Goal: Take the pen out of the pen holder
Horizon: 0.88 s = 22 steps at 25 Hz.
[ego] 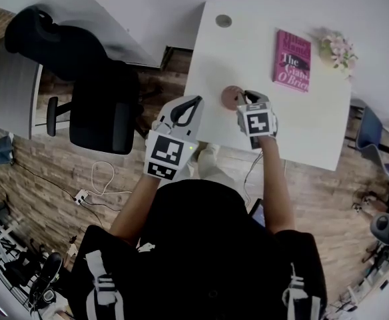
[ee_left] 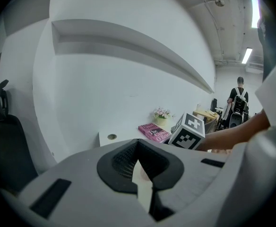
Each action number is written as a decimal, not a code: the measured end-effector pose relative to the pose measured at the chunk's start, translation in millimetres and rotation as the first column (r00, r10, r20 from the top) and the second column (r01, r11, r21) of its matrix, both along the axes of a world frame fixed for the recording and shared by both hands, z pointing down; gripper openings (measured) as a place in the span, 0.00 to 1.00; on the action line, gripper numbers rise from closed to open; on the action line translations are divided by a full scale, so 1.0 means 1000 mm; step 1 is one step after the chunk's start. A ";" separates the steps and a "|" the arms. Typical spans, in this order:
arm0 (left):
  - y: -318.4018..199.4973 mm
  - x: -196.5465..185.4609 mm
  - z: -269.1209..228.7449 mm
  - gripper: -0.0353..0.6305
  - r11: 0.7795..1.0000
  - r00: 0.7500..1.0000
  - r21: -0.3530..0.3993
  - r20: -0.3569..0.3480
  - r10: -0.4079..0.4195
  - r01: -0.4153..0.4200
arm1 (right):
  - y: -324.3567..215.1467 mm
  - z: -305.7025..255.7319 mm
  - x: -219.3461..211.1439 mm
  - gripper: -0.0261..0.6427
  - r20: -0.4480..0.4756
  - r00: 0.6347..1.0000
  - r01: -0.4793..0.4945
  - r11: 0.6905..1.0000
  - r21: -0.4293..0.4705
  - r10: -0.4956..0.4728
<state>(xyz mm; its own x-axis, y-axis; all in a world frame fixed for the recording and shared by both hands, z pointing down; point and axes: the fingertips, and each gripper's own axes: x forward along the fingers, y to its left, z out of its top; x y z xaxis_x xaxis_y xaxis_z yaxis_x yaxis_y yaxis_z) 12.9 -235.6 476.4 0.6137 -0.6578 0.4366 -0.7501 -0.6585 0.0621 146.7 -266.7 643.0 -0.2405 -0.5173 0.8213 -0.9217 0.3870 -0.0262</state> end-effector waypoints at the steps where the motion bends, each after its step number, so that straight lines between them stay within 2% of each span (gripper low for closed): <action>1: 0.000 -0.001 -0.001 0.08 1.000 1.000 0.003 -0.002 0.001 -0.001 | 0.001 -0.002 -0.001 0.16 -0.001 1.000 0.000 1.000 0.001 0.000; 13: 0.007 -0.001 -0.012 0.08 0.999 0.999 0.026 -0.010 0.040 -0.040 | 0.009 -0.004 0.004 0.16 -0.037 0.999 -0.013 1.000 -0.005 0.012; 22: 0.009 0.001 -0.011 0.08 0.999 0.999 0.023 -0.004 0.048 -0.048 | 0.008 -0.002 0.010 0.16 -0.096 0.995 0.038 0.999 0.027 -0.035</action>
